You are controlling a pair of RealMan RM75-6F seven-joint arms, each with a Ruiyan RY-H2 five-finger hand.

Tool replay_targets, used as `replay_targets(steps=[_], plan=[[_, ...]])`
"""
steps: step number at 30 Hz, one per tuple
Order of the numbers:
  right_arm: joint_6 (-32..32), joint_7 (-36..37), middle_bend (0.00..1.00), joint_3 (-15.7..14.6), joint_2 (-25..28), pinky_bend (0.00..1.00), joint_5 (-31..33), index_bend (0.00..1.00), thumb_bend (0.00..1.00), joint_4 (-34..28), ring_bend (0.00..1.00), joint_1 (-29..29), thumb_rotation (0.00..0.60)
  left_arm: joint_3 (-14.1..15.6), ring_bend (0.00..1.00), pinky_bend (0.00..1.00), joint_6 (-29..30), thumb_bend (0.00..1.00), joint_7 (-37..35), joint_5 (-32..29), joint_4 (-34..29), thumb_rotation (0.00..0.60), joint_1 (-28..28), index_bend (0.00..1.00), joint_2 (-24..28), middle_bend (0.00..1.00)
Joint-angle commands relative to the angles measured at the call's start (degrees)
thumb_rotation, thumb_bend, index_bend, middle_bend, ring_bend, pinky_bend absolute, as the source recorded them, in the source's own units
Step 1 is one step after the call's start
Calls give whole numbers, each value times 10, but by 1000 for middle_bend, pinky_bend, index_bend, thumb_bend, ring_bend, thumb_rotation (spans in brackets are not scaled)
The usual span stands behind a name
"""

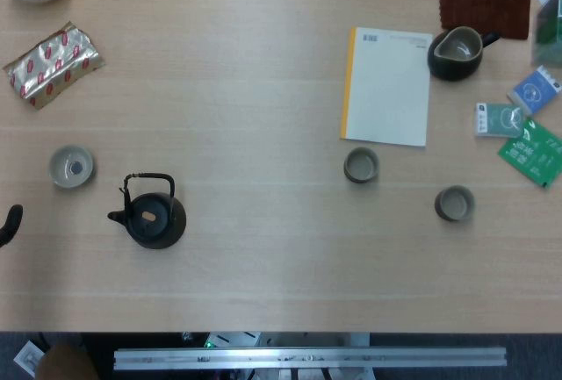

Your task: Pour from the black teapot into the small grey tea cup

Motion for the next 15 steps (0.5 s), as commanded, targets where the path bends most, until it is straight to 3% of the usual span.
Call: replay_targets(steps=[1, 15], plan=[[-1, 0, 251, 0, 0, 273, -1, 270, 146, 1, 143, 1, 600, 1, 0, 0, 0, 247, 0, 0, 0, 600, 1, 3, 0, 51], [12, 3, 251, 12, 20, 272, -11, 270, 146, -15, 144, 9, 600, 11, 0, 0, -12, 247, -12, 13, -6, 600, -2, 3, 11, 51]])
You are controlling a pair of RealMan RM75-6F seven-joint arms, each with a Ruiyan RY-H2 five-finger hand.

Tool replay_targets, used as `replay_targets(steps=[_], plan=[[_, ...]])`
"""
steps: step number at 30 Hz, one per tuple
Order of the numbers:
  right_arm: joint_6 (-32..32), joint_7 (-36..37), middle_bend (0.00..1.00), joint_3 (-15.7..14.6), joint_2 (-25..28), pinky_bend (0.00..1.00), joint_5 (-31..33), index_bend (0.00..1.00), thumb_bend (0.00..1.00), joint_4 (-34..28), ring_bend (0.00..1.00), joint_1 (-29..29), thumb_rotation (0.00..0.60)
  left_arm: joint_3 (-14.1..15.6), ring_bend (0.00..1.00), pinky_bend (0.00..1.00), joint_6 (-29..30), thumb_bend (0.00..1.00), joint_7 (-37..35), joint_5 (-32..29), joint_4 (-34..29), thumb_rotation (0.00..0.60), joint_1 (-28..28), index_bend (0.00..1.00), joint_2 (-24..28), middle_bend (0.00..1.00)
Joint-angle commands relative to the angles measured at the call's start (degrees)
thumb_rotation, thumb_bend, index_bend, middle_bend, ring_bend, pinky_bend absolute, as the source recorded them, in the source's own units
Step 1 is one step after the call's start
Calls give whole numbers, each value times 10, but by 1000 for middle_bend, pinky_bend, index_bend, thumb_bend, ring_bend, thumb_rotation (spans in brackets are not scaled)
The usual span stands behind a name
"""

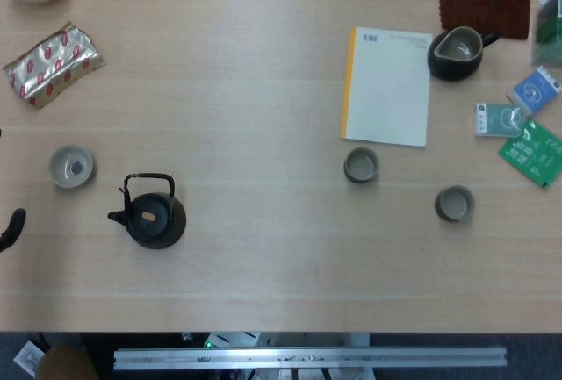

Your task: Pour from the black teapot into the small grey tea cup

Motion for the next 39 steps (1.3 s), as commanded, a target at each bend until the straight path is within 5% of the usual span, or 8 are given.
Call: replay_targets(steps=[1, 13, 22, 39], plan=[[2, -5, 251, 4, 5, 272, -1, 270, 146, -7, 144, 3, 600, 6, 0, 0, -8, 247, -5, 5, -3, 600, -2, 3, 5, 51], [-8, -5, 251, 17, 10, 272, 7, 270, 146, -15, 143, 18, 600, 33, 0, 0, -101, 243, 16, 24, -26, 600, -44, 2, 16, 47], [-10, 1, 251, 20, 11, 272, 14, 270, 146, -9, 144, 20, 600, 41, 0, 0, -174, 133, 54, 22, -31, 600, -84, 0, 5, 25], [-15, 12, 251, 19, 7, 272, 25, 270, 146, 2, 143, 18, 600, 37, 0, 0, -239, 95, 60, 7, 15, 600, -133, 0, -78, 0]])
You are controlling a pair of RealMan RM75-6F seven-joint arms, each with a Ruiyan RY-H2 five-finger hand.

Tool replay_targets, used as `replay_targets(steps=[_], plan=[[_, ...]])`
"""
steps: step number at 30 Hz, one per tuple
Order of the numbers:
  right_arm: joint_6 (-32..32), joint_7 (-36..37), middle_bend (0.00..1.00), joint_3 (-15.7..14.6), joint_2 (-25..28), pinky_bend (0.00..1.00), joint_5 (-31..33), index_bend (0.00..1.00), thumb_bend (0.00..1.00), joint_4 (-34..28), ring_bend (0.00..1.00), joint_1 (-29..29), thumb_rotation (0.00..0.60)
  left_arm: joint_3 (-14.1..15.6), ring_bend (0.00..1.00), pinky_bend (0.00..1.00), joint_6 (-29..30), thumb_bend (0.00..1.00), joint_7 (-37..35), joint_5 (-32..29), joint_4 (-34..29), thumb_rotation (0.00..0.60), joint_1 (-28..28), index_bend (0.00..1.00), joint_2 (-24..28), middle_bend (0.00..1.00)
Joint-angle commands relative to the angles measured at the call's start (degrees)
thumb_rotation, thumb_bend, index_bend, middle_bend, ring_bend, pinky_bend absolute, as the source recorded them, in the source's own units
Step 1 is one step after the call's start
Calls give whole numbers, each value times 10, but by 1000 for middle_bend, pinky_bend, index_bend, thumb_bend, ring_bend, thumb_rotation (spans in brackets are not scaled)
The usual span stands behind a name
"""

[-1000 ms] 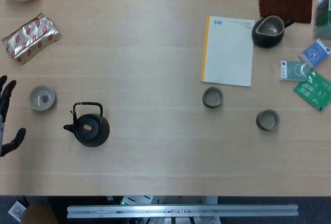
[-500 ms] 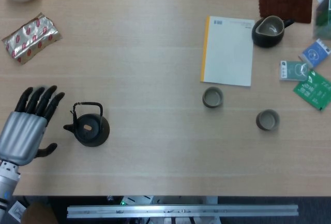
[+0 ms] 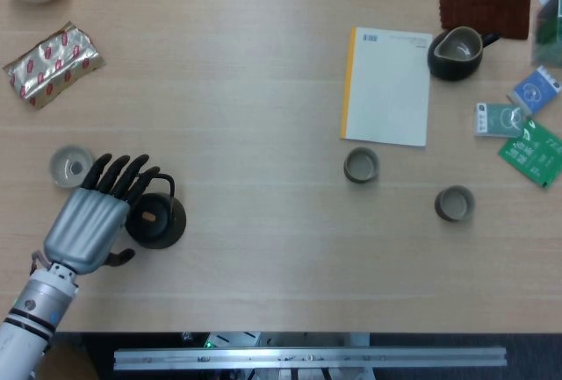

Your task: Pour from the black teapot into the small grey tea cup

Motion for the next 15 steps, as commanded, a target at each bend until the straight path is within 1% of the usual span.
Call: replay_targets(steps=[1, 11, 15], plan=[[0, 2, 251, 0, -1, 272, 2, 270, 146, 2, 143, -1, 600, -2, 0, 0, -4, 94, -9, 7, 16, 600, -9, 0, -17, 0], [3, 8, 251, -3, -2, 272, 7, 270, 146, 8, 143, -8, 600, -3, 0, 0, -17, 94, -5, 1, 30, 600, -28, 0, -45, 0], [3, 10, 251, -3, -2, 272, 9, 270, 146, 9, 143, -10, 600, -11, 0, 0, -17, 94, -5, -4, 35, 600, -35, 0, -58, 0]])
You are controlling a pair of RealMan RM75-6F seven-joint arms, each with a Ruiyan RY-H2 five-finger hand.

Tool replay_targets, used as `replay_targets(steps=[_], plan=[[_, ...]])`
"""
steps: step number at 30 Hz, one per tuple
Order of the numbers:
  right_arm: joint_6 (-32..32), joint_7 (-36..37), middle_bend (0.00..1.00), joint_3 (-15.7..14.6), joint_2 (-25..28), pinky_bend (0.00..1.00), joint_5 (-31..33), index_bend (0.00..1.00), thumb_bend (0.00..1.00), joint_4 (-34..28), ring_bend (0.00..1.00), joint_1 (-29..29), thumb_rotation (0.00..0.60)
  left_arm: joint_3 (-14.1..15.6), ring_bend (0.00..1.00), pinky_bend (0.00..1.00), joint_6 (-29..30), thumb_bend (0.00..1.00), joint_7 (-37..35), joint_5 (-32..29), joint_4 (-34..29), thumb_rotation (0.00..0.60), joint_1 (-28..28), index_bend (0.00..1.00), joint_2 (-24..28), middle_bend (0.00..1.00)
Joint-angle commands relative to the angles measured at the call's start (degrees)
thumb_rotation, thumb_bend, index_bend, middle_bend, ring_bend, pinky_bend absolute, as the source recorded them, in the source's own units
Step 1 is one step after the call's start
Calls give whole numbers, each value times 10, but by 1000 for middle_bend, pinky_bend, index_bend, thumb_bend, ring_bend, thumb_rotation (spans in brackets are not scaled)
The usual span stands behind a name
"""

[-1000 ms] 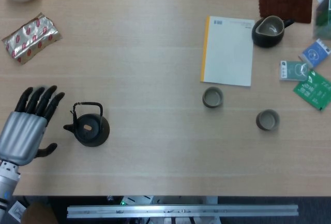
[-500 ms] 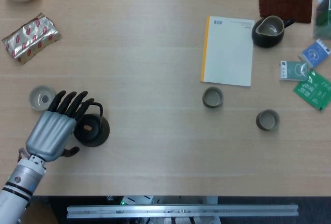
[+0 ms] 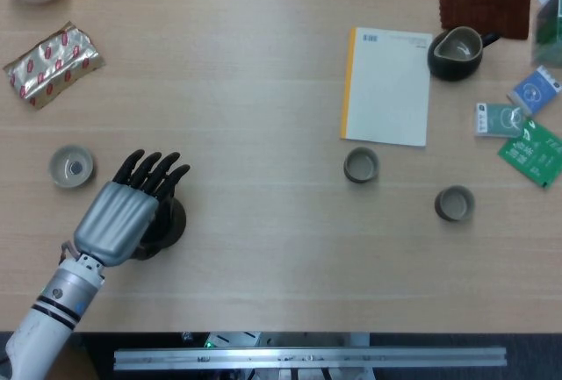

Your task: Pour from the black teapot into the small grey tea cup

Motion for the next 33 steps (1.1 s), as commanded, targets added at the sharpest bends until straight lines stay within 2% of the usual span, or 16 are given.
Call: replay_targets(steps=[1, 16, 33], plan=[[0, 1, 251, 0, 0, 272, 0, 270, 146, 1, 144, -1, 600, -8, 0, 0, -1, 94, 3, -6, 5, 600, -8, 0, -11, 0], [1, 8, 251, -1, -2, 272, 5, 270, 146, 9, 143, -6, 600, -55, 0, 0, -35, 93, 38, -70, 14, 600, -61, 0, -59, 0], [7, 18, 251, 0, -4, 272, 8, 270, 146, 18, 143, -13, 600, -71, 0, 0, -44, 94, 75, -139, 53, 600, -95, 0, -84, 0]])
